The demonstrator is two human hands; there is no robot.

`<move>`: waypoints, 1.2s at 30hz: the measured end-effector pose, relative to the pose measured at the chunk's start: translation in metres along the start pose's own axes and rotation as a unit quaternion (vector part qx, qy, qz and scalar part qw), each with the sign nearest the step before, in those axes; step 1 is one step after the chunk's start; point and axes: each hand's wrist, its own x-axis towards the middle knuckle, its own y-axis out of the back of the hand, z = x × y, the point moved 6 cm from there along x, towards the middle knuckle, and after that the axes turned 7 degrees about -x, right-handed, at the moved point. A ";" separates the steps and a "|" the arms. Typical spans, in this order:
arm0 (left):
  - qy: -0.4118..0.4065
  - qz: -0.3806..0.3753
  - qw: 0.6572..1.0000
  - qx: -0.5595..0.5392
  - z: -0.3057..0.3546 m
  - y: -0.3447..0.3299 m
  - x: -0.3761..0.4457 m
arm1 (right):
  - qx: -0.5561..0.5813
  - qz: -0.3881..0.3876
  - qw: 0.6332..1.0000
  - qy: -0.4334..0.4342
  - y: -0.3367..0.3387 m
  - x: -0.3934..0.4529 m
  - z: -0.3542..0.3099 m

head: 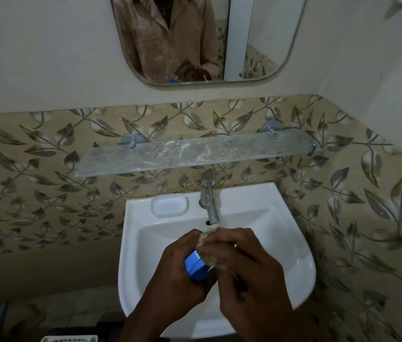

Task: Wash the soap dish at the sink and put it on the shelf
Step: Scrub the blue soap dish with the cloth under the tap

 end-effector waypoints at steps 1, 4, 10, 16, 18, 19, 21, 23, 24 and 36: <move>0.001 0.004 1.000 -0.007 0.000 0.001 -0.001 | 0.008 -0.011 1.000 0.008 -0.003 -0.002 -0.006; 0.012 0.003 1.000 -0.023 -0.004 0.000 -0.003 | 0.032 -0.010 0.999 0.011 -0.003 -0.001 -0.005; 0.002 0.013 1.000 -0.027 -0.004 0.003 -0.003 | 0.033 0.055 0.994 -0.086 0.009 -0.003 0.022; 0.030 0.022 0.998 -0.048 -0.013 0.004 -0.001 | -0.032 -0.007 0.999 0.021 -0.003 -0.005 -0.012; 0.023 0.018 0.998 -0.055 -0.009 0.003 -0.002 | -0.025 0.016 0.999 -0.028 0.005 -0.002 0.004; 0.018 0.024 0.998 -0.054 -0.006 0.005 -0.002 | -0.026 0.023 0.998 -0.058 0.009 0.000 0.014; 0.001 0.040 0.999 -0.034 -0.002 0.010 -0.001 | -0.013 0.022 0.993 -0.116 0.009 -0.002 0.029; -0.016 0.052 0.998 -0.010 0.002 0.012 0.002 | 0.024 0.023 0.985 -0.170 0.004 -0.009 0.036; -0.019 0.058 0.998 -0.005 0.003 0.013 0.003 | 0.047 0.026 0.981 -0.184 0.002 -0.010 0.036; -0.020 0.035 0.999 -0.011 0.006 0.007 0.002 | -0.025 0.040 0.994 -0.095 0.012 0.002 0.021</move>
